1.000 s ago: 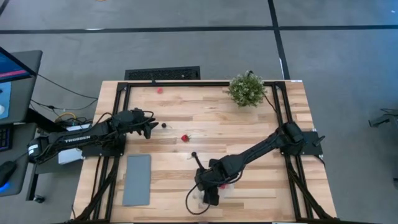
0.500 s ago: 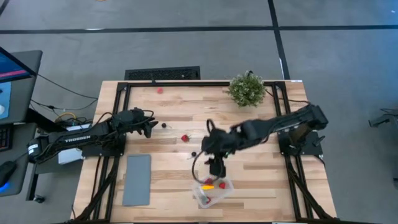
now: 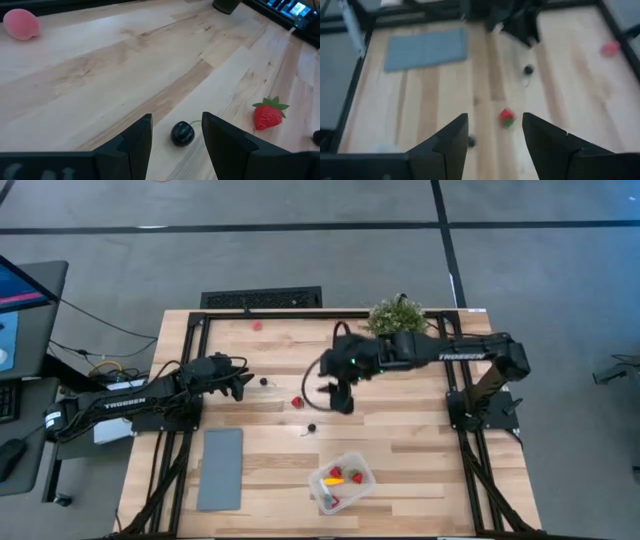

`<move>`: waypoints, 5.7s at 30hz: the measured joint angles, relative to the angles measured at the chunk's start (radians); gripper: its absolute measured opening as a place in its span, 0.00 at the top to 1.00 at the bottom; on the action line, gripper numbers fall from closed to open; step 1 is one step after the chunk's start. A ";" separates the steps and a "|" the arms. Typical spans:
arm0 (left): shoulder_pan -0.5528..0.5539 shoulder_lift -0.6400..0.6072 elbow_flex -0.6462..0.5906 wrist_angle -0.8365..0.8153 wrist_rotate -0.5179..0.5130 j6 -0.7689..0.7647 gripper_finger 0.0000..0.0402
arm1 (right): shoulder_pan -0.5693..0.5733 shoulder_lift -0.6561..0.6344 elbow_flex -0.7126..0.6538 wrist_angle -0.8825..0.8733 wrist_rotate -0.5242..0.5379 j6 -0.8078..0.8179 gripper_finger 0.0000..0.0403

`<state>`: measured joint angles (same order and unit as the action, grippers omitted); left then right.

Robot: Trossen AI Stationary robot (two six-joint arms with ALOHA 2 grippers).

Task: Pick and placing Produce into tupperware
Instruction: Put the top black cherry into the transparent bin

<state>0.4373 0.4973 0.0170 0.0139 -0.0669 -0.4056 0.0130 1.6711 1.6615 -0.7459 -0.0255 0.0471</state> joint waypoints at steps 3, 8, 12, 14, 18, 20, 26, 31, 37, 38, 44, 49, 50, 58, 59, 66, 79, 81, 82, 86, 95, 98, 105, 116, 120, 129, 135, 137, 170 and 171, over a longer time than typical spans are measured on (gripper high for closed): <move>0.000 0.000 0.000 0.000 0.000 0.022 0.59 | -0.052 0.003 0.000 0.034 -0.011 -0.020 0.47; 0.000 0.000 0.000 0.001 -0.006 0.051 0.59 | -0.139 0.003 0.000 0.145 -0.133 -0.061 0.47; 0.000 0.000 0.000 0.013 -0.084 0.052 0.57 | -0.208 0.005 0.000 0.236 -0.275 -0.100 0.47; 0.000 0.000 0.000 0.032 -0.123 0.076 0.54 | -0.238 0.025 0.001 0.278 -0.312 -0.101 0.47; 0.000 -0.001 0.000 0.121 -0.159 0.085 0.44 | -0.296 0.072 0.000 0.295 -0.380 -0.108 0.47; 0.000 -0.001 0.000 0.160 -0.146 0.093 0.40 | -0.320 0.107 0.000 0.315 -0.433 -0.108 0.47; 0.000 0.000 0.000 0.205 -0.115 0.069 0.34 | -0.368 0.183 -0.001 0.424 -0.525 -0.083 0.47; 0.000 0.000 0.000 0.223 -0.058 0.095 0.34 | -0.373 0.202 -0.006 0.531 -0.524 -0.081 0.47; 0.000 -0.001 0.000 0.303 -0.016 0.201 0.34 | -0.361 0.180 -0.198 0.762 -0.570 -0.020 0.47; 0.000 -0.001 0.000 0.318 -0.016 0.202 0.34 | -0.363 0.176 -0.237 0.824 -0.587 0.001 0.47; 0.000 0.000 0.020 0.330 -0.013 0.224 0.34 | -0.374 0.091 -0.458 1.027 -0.651 0.088 0.47; 0.000 0.000 0.122 0.167 0.006 0.377 0.34 | -0.374 -0.024 -0.638 1.093 -0.650 0.099 0.47; 0.000 0.000 0.151 0.120 0.002 0.412 0.34 | -0.375 -0.045 -0.676 1.126 -0.649 0.109 0.47; 0.001 0.062 0.376 -0.256 0.000 0.511 0.34 | -0.375 -0.174 -0.938 1.266 -0.573 0.165 0.47; 0.001 0.086 0.402 -0.291 0.000 0.510 0.34 | -0.375 -0.184 -0.965 1.302 -0.573 0.175 0.47; -0.002 0.332 0.520 -0.394 0.068 0.467 0.34 | -0.374 -0.241 -1.029 1.416 -0.574 0.207 0.47; -0.068 0.639 0.619 -0.447 0.089 0.626 0.34 | -0.373 -0.248 -1.030 1.393 -0.579 0.207 0.47; -0.071 0.670 0.619 -0.463 0.089 0.629 0.34 | -0.373 -0.248 -1.030 1.394 -0.580 0.207 0.47; -0.071 0.684 0.619 -0.471 0.089 0.629 0.34 | -0.373 -0.248 -1.030 1.393 -0.580 0.207 0.47; -0.071 0.748 0.619 -0.504 0.089 0.629 0.34 | -0.366 -0.247 -1.030 1.393 -0.580 0.184 0.47; -0.070 0.869 0.619 -0.462 0.090 0.631 0.34 | -0.366 -0.246 -1.030 1.392 -0.580 0.180 0.47; -0.070 0.906 0.619 -0.451 0.089 0.631 0.34 | -0.366 -0.246 -1.030 1.393 -0.580 0.180 0.47; -0.070 0.962 0.619 -0.395 0.085 0.631 0.34 | -0.366 -0.246 -1.030 1.392 -0.580 0.180 0.47; -0.070 0.962 0.618 -0.402 0.053 0.670 0.34 | -0.367 -0.246 -1.029 1.382 -0.580 0.180 0.47; -0.070 0.962 0.618 -0.403 0.045 0.669 0.34 | -0.367 -0.246 -1.029 1.381 -0.580 0.180 0.47; -0.069 0.962 0.618 -0.408 0.051 0.652 0.43 | -0.367 -0.246 -1.029 1.381 -0.580 0.181 0.47; -0.069 0.962 0.618 -0.408 0.048 0.646 0.55 | -0.367 -0.246 -1.029 1.381 -0.580 0.181 0.47; -0.069 0.962 0.618 -0.407 0.045 0.646 0.58 | -0.367 -0.246 -1.029 1.381 -0.580 0.181 0.47; -0.069 0.960 0.664 -0.425 0.084 0.574 0.76 | -0.367 -0.246 -1.029 1.380 -0.580 0.189 0.47; -0.069 0.960 0.680 -0.434 0.094 0.573 0.76 | -0.367 -0.246 -1.029 1.380 -0.580 0.189 0.47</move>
<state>0.3683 1.4574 0.6967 -0.4197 0.0269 0.1674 -0.3538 1.4246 0.6323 0.6342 -0.6056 0.2363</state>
